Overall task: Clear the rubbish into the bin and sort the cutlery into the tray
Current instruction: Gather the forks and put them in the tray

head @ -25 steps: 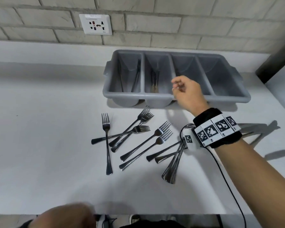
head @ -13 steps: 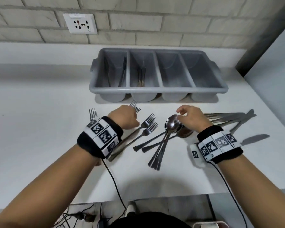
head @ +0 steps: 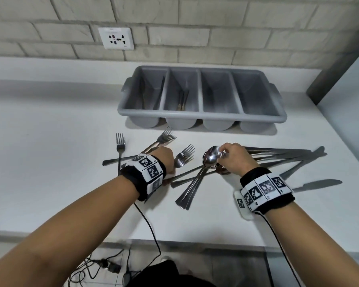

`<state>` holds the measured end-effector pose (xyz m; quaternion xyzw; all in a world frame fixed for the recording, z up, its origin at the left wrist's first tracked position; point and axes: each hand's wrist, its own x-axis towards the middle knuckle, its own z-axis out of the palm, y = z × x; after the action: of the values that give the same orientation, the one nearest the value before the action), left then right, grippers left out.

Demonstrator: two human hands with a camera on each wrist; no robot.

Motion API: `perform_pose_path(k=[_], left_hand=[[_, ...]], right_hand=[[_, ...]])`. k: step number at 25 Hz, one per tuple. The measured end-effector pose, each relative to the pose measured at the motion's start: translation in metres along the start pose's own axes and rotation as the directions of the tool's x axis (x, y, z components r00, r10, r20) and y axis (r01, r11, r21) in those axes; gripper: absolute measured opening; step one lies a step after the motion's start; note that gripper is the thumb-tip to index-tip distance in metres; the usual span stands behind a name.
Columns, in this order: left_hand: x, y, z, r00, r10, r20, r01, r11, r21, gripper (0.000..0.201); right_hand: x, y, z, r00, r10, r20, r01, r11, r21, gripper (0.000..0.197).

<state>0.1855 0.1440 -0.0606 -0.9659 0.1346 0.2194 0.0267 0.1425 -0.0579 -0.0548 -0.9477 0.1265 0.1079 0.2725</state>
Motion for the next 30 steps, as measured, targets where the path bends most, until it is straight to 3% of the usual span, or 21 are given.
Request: perform_pose_path(k=[7, 11, 14, 18, 21, 24, 27, 30], left_hand=[[-0.01, 0.004, -0.002, 0.995, -0.046, -0.085, 0.027, 0.977, -0.212, 0.035], [-0.023, -0.019, -0.036, 0.951, -0.022, -0.308, -0.125, 0.885, -0.449, 0.029], [-0.028, -0.063, -0.044, 0.91, -0.142, -0.39, -0.09, 0.849, -0.52, 0.028], [-0.024, -0.117, -0.023, 0.9, -0.37, -0.232, 0.211, 0.833, -0.511, 0.036], [-0.023, -0.13, -0.011, 0.894, -0.427, -0.135, 0.311, 0.809, -0.499, 0.039], [-0.017, -0.13, -0.004, 0.911, -0.408, -0.053, 0.346, 0.83, -0.437, 0.035], [-0.009, -0.131, -0.006, 0.93, -0.365, -0.032, 0.323, 0.857, -0.401, 0.019], [-0.006, -0.131, -0.008, 0.95, -0.313, -0.021, 0.285, 0.889, -0.359, 0.026]], right_hand=[[-0.009, -0.015, -0.004, 0.999, 0.034, -0.024, -0.037, 0.989, -0.142, 0.032], [-0.017, -0.052, -0.011, 0.994, -0.092, -0.063, 0.083, 0.987, -0.14, 0.037], [-0.008, -0.087, -0.001, 0.979, -0.192, 0.07, 0.197, 0.978, -0.072, 0.035], [0.015, -0.125, 0.032, 0.951, -0.225, 0.212, 0.262, 0.95, -0.168, 0.032], [0.027, -0.143, 0.053, 0.935, -0.26, 0.241, 0.325, 0.9, -0.29, 0.04], [0.034, -0.15, 0.064, 0.916, -0.263, 0.304, 0.378, 0.824, -0.423, 0.054], [0.04, -0.151, 0.07, 0.917, -0.239, 0.319, 0.372, 0.803, -0.466, 0.042], [0.042, -0.15, 0.072, 0.924, -0.21, 0.32, 0.351, 0.799, -0.488, 0.033]])
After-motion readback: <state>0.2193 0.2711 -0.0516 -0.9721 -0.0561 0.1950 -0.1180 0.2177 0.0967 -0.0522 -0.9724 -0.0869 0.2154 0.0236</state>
